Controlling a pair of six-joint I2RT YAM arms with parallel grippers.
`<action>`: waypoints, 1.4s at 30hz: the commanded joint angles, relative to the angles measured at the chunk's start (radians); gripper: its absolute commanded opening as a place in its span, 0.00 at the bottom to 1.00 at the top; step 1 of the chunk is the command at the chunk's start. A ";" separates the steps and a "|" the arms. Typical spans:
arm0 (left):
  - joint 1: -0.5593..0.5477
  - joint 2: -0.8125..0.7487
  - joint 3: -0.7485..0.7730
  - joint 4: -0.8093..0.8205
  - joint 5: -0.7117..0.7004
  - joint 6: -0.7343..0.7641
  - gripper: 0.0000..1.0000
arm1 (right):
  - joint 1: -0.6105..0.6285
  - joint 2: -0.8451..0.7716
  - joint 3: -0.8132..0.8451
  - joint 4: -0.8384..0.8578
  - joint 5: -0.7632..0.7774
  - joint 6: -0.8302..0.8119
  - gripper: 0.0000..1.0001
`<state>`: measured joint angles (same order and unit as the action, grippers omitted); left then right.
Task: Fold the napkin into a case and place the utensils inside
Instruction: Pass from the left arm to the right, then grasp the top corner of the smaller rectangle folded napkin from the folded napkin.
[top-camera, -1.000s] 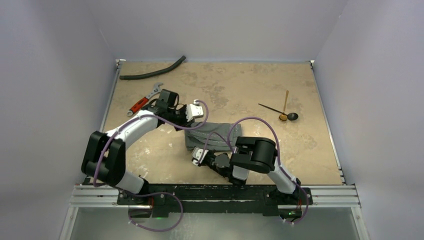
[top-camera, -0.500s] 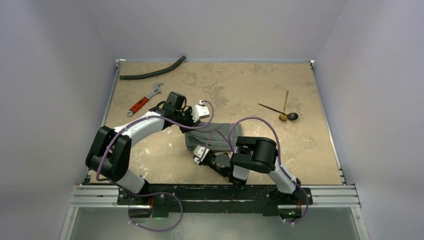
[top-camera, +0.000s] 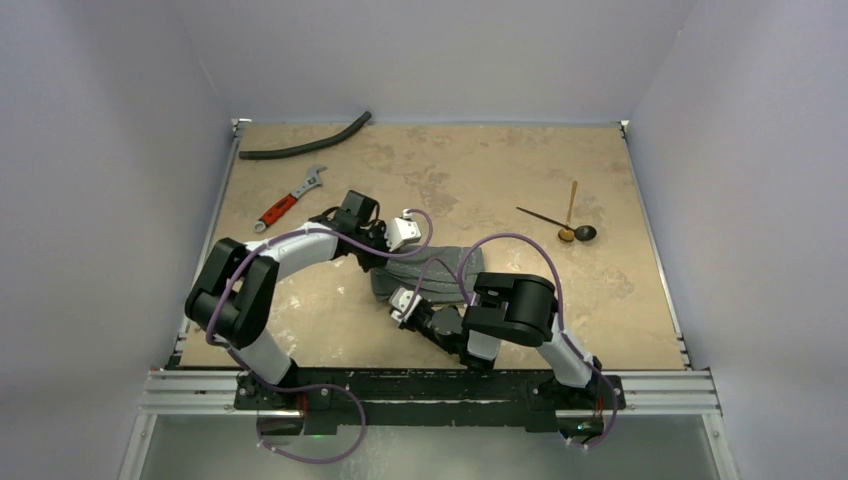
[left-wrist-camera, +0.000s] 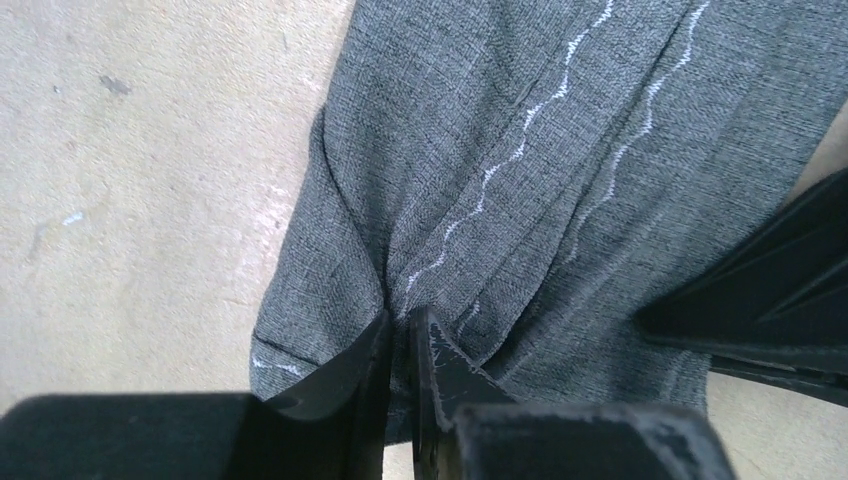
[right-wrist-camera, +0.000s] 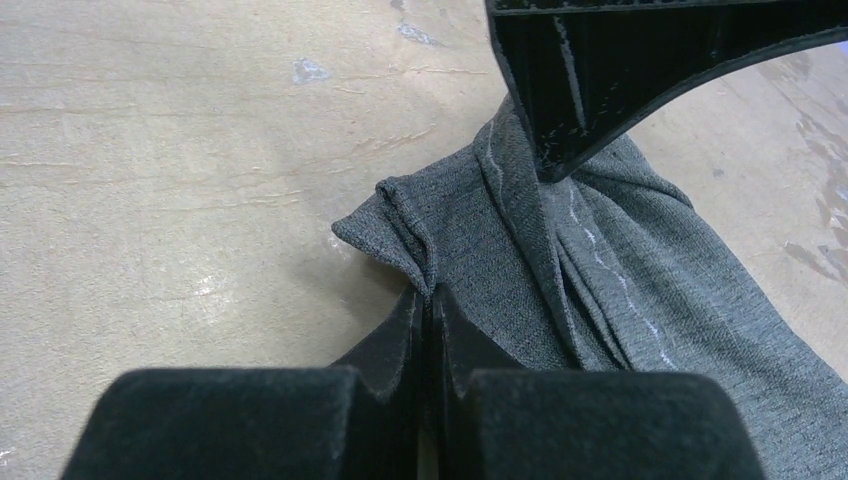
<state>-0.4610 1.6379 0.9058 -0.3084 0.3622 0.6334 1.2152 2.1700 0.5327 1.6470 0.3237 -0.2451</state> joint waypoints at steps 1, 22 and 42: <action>-0.002 0.027 0.069 -0.038 0.001 0.027 0.09 | 0.003 -0.014 -0.030 0.444 -0.008 0.051 0.00; -0.028 -0.047 -0.030 0.073 -0.029 -0.034 0.00 | -0.029 -0.137 -0.070 0.345 -0.110 0.261 0.01; -0.026 -0.082 -0.089 0.128 -0.046 0.011 0.00 | -0.221 -0.292 -0.073 0.159 -0.504 0.612 0.00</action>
<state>-0.4870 1.5948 0.8337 -0.2222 0.3336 0.6224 1.0088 1.9423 0.4541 1.5383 -0.0727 0.2752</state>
